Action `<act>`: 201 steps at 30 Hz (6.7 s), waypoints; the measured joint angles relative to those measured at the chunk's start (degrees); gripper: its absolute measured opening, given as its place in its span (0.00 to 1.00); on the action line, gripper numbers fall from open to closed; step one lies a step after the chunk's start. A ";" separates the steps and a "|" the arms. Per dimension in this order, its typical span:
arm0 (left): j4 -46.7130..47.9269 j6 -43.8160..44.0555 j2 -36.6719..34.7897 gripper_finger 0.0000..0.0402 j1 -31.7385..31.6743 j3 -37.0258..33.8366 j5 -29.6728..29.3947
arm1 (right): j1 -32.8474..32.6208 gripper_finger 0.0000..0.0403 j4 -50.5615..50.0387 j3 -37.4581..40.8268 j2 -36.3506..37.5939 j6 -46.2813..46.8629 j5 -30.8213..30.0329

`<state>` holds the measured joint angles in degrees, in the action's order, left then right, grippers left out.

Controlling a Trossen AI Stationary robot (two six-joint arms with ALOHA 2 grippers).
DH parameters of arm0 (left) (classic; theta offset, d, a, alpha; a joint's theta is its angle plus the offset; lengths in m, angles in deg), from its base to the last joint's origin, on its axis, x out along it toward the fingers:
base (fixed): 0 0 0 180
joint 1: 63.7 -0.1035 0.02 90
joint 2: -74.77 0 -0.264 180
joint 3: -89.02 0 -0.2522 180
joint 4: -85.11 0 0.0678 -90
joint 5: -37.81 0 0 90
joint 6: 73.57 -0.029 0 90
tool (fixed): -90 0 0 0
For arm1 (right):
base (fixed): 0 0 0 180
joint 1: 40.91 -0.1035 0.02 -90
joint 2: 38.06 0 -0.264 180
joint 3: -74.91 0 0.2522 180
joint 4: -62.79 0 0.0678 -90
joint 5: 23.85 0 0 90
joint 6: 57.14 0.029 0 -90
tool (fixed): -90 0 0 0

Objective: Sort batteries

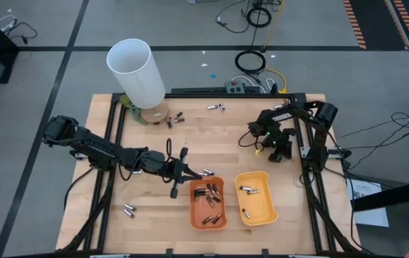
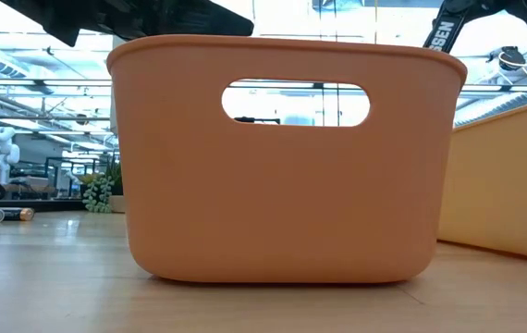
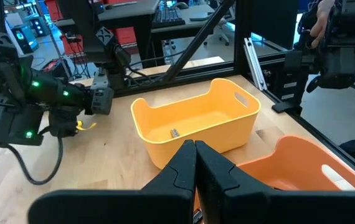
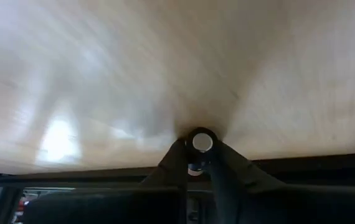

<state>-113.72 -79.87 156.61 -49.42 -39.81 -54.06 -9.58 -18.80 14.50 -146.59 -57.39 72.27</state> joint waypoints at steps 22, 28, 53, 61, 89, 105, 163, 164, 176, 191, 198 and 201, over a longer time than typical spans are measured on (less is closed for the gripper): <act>0.06 0.00 0.00 0.02 0.00 0.02 -0.20 | -0.78 0.07 1.84 -8.31 35.18 1.97 6.21; -0.01 0.00 0.00 0.02 0.00 0.02 -0.20 | -5.64 0.07 11.06 -8.31 42.71 4.80 13.99; 2.99 6.22 -0.04 0.02 0.00 0.02 -0.20 | -41.13 0.08 61.17 -8.31 20.13 10.06 6.58; 27.09 15.63 -2.66 0.02 2.67 4.07 -3.04 | -43.19 0.09 68.66 -8.29 10.99 7.72 2.54; 72.55 57.05 -2.58 0.13 26.38 10.90 11.51 | -43.82 0.35 73.24 -8.29 7.70 2.34 1.38; 77.28 52.00 -2.56 0.50 33.82 10.88 11.41 | -44.61 0.48 61.06 -16.63 7.77 0.17 1.17; 75.83 30.74 11.06 0.11 32.37 25.77 -6.51 | -53.12 0.48 34.91 -20.16 25.18 13.83 -14.37; 75.76 28.64 11.04 0.11 31.87 26.83 -8.74 | -54.38 0.48 33.51 -20.16 25.89 15.42 -17.10; 49.09 -6.05 10.95 0.11 19.20 28.70 -25.17 | -67.13 0.48 21.53 -17.36 27.75 34.50 -40.19; 3.54 -10.16 29.64 0.11 2.53 33.40 -8.57 | -68.04 0.48 18.11 2.59 48.69 50.54 -56.59; 11.63 -7.83 43.12 0.11 -1.32 48.99 -1.02 | -68.01 0.48 18.51 9.00 59.55 53.17 -60.46; 17.15 -6.00 47.01 0.11 -2.43 54.48 1.26 | -67.78 0.48 19.57 9.44 61.46 52.08 -60.41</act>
<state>-96.57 -85.88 203.62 -51.84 14.67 -52.79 -77.36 0.76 23.94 -85.13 -5.31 11.86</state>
